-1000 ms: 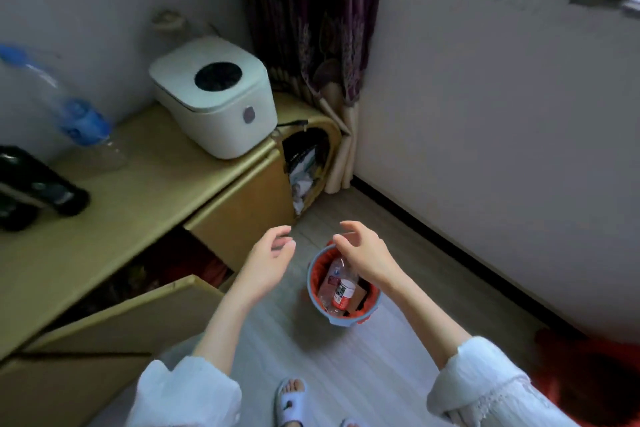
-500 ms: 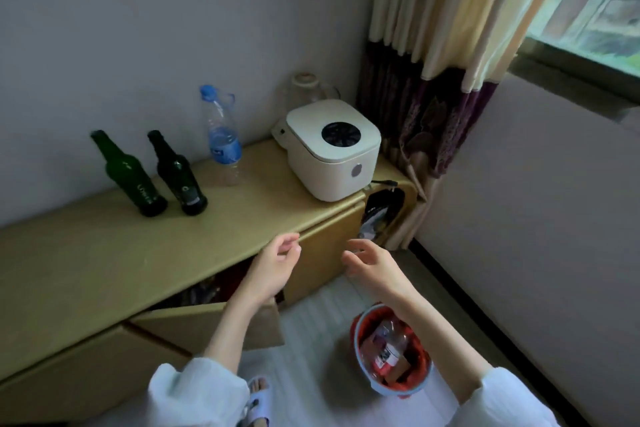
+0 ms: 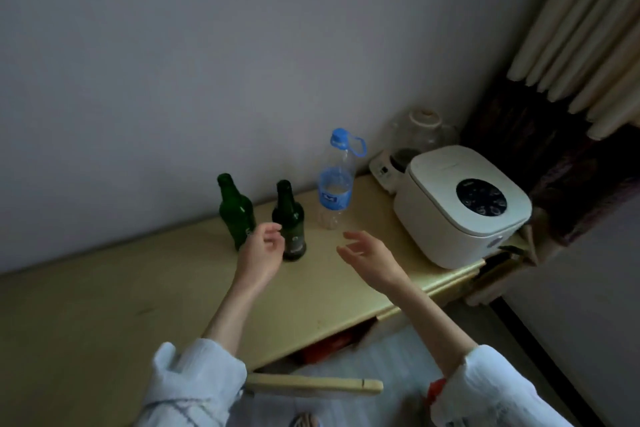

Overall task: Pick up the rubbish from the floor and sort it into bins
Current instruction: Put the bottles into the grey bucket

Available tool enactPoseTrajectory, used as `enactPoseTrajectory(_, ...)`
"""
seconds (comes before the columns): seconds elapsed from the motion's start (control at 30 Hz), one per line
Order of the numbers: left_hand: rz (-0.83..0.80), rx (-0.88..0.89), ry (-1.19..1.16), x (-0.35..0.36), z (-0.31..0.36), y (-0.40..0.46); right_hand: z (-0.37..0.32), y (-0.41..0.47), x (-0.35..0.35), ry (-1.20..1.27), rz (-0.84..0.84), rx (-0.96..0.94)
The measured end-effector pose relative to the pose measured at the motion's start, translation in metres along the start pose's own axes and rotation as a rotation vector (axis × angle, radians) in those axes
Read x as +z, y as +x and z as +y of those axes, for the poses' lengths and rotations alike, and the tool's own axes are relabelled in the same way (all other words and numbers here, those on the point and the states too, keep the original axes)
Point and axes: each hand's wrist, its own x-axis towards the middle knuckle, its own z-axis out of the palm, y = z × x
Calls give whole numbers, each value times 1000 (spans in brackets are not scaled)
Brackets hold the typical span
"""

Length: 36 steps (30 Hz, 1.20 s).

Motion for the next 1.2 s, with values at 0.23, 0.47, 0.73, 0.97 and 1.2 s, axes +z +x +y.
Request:
enactPoseTrajectory(0.23, 389, -51, -72, -57, -21, 101, -67, 102, 46, -161, -16, -97)
enactPoseTrajectory(0.47, 201, -28, -53, -54, -38, 142, -66, 137, 81, -102, 85, -127)
enactPoseTrajectory(0.73, 140, 111, -67, -30, -17, 121, -35, 117, 54, 27, 197, -161)
enactPoseTrajectory(0.97, -81, 308, -157, 25, 69, 72, 11, 28, -46, 81, 469, -201)
enactPoseTrajectory(1.2, -479, 491, -63, 159, 124, -22, 128, -84, -138, -18, 693, -17)
